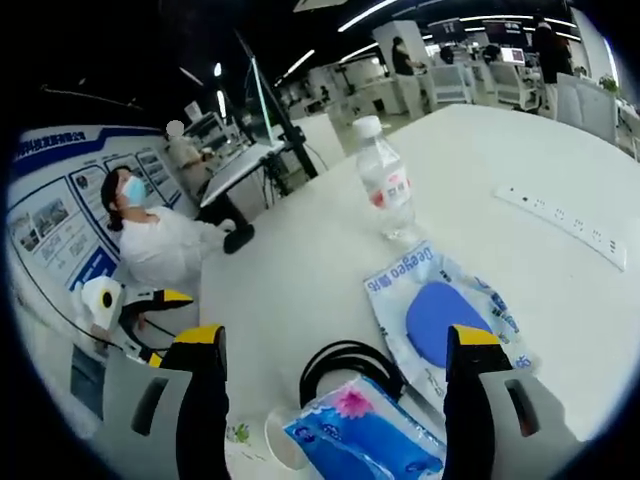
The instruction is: Arrange the tabletop items into an orderly group along one side of the table until the central work area is clear of visible clutter.
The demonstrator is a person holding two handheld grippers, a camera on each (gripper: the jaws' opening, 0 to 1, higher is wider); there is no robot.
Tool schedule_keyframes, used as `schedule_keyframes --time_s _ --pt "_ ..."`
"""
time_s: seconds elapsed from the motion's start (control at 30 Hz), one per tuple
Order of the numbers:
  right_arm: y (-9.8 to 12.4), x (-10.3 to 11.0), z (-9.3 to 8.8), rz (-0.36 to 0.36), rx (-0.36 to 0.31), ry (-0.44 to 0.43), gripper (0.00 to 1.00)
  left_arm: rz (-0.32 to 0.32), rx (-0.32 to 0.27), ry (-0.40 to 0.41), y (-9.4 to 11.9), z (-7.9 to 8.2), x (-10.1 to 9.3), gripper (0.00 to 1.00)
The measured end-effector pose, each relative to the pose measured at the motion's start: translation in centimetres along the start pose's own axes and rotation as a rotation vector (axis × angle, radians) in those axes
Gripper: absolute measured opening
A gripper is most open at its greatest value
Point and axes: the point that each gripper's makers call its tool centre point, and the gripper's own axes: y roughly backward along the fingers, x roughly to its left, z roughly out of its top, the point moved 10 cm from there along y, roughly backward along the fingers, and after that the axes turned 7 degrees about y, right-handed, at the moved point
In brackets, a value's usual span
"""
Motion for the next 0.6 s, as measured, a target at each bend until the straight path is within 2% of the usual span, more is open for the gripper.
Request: schedule_keyframes --time_s 0.27,0.43,0.6 --pt "0.0 0.1 0.0 -0.011 -0.011 -0.003 0.88 0.0 0.003 -0.002 -0.1 0.0 0.0 0.68" --pt "0.6 0.4 -0.4 -0.056 -0.054 -0.006 0.87 0.001 -0.003 0.001 0.0 0.0 0.0 0.68" --pt "1.6 1.2 -1.7 -0.115 -0.076 -0.018 0.86 -0.01 -0.008 -0.001 0.0 0.0 -0.2 0.67"
